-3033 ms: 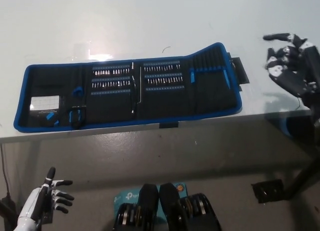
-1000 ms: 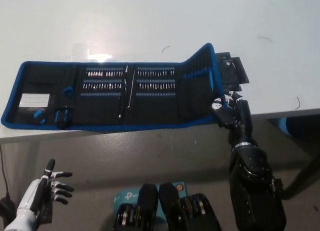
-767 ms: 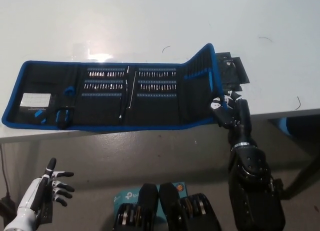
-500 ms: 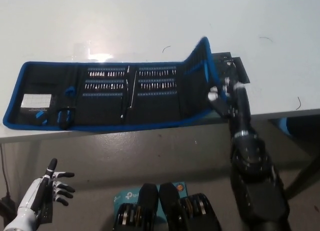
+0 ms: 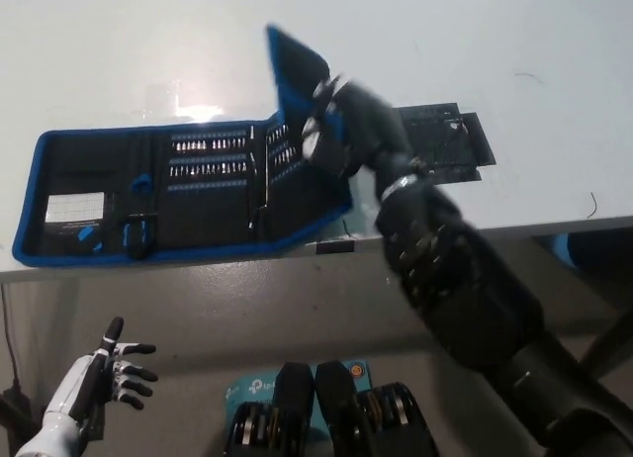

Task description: The robot uses its right hand to lift an edge of the toolkit kept in middle of the desk and make one fold in it

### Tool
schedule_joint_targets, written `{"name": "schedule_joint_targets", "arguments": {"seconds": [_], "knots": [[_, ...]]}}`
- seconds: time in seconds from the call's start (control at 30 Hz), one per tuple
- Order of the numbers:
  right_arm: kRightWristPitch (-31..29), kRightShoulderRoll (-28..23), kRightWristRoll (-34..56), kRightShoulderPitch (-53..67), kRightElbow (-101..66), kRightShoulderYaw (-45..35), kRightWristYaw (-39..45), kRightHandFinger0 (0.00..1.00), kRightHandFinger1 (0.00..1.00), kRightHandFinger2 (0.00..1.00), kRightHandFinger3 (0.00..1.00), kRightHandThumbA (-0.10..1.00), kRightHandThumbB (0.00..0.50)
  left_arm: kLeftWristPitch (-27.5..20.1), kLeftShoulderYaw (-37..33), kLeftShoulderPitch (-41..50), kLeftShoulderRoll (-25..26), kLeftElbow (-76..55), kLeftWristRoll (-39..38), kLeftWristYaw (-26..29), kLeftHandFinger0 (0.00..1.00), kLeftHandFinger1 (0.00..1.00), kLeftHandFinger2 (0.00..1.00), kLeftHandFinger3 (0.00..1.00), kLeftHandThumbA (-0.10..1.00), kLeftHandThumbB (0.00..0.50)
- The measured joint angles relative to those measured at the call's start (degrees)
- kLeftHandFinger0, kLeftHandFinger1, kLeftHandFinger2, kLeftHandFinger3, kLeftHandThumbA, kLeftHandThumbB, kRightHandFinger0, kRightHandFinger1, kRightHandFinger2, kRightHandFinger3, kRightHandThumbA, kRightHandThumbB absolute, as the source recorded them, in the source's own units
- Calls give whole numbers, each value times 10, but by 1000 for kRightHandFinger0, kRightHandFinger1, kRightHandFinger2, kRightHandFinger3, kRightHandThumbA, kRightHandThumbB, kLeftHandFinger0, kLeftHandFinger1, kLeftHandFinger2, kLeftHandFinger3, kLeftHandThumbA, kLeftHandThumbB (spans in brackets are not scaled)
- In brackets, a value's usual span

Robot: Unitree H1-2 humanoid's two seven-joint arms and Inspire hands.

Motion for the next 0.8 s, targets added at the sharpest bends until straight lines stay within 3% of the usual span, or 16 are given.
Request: {"name": "schedule_joint_targets", "arguments": {"seconds": [0.1, 0.13, 0.2, 0.23, 0.33, 0.4, 0.43, 0.5, 0.53, 0.57, 0.6, 0.63, 0.67, 0.7, 0.73, 0.8], "knots": [[0, -16, -42, 6, 49, 75, 4, 0, 58, 187, 451, -100, 268, 0, -1, 0, 0, 0, 0, 0, 432, 413, 418, 577, 1000, 500], [-1, -21, -51, 9, 59, 92, 4, 0, 37, 162, 445, -80, 218, 0, -2, -1, 0, 0, 0, 0, 436, 424, 427, 583, 1000, 500], [-9, -31, -80, 11, 77, 134, 0, 0, 56, 232, 409, -84, 229, 1, -3, -4, 0, 0, 0, 0, 454, 442, 437, 595, 1000, 500], [-11, -34, -93, 8, 81, 149, -3, 0, 46, 229, 346, -99, 297, 1, -3, -6, 0, 0, 0, 0, 449, 433, 416, 581, 1000, 493], [-24, -43, -133, -4, 99, 193, -17, 0, 91, 302, 349, -100, 296, 0, -4, -14, 0, 1, 0, 0, 426, 421, 408, 573, 1000, 486], [-34, -48, -161, -9, 109, 218, -29, 0, 133, 359, 518, -100, 238, 0, -3, -18, 0, 1, 0, 0, 420, 416, 413, 594, 1000, 500], [-40, -50, -175, -11, 116, 229, -35, 0, 133, 358, 547, -100, 234, 0, -4, -19, 0, 0, 0, 0, 417, 414, 412, 592, 1000, 500], [-52, -54, -196, -11, 123, 238, -45, 0, 151, 383, 765, 38, 207, 0, -3, -21, 0, 0, 0, -1, 435, 438, 438, 629, 1000, 495], [-54, -55, -201, -10, 123, 237, -46, 0, 158, 407, 877, 54, 181, 0, -4, -22, 0, 0, 0, -1, 436, 438, 433, 628, 1000, 494], [-56, -55, -209, -9, 123, 237, -46, 95, 317, 605, 996, 65, 172, 0, -4, -21, 1, 0, 0, -1, 439, 437, 433, 625, 1000, 491], [-58, -56, -216, -8, 123, 238, -46, 367, 675, 999, 1000, 131, 151, 0, -4, -21, 1, 0, 0, -2, 441, 436, 432, 616, 1000, 485], [-60, -56, -223, -7, 122, 237, -46, 616, 879, 1000, 1000, 124, 162, 0, -4, -21, 1, 0, 0, -3, 441, 435, 431, 612, 1000, 485], [-60, -55, -228, -6, 122, 237, -46, 742, 1000, 1000, 1000, 175, 232, 0, -4, -21, 1, 0, 0, -4, 441, 433, 417, 606, 1000, 491], [-61, -55, -236, -4, 122, 237, -46, 1000, 1000, 1000, 1000, 231, 302, 0, -4, -21, 1, 0, 0, -5, 443, 430, 383, 595, 1000, 493], [-62, -55, -238, -3, 122, 236, -46, 1000, 1000, 1000, 1000, 236, 310, 0, -4, -21, 1, 0, 0, -6, 443, 429, 379, 593, 1000, 494], [-62, -51, -243, 2, 120, 225, -46, 1000, 1000, 1000, 1000, 281, 402, 0, -3, -21, 1, 0, 0, -8, 412, 409, 347, 580, 1000, 499]]}}
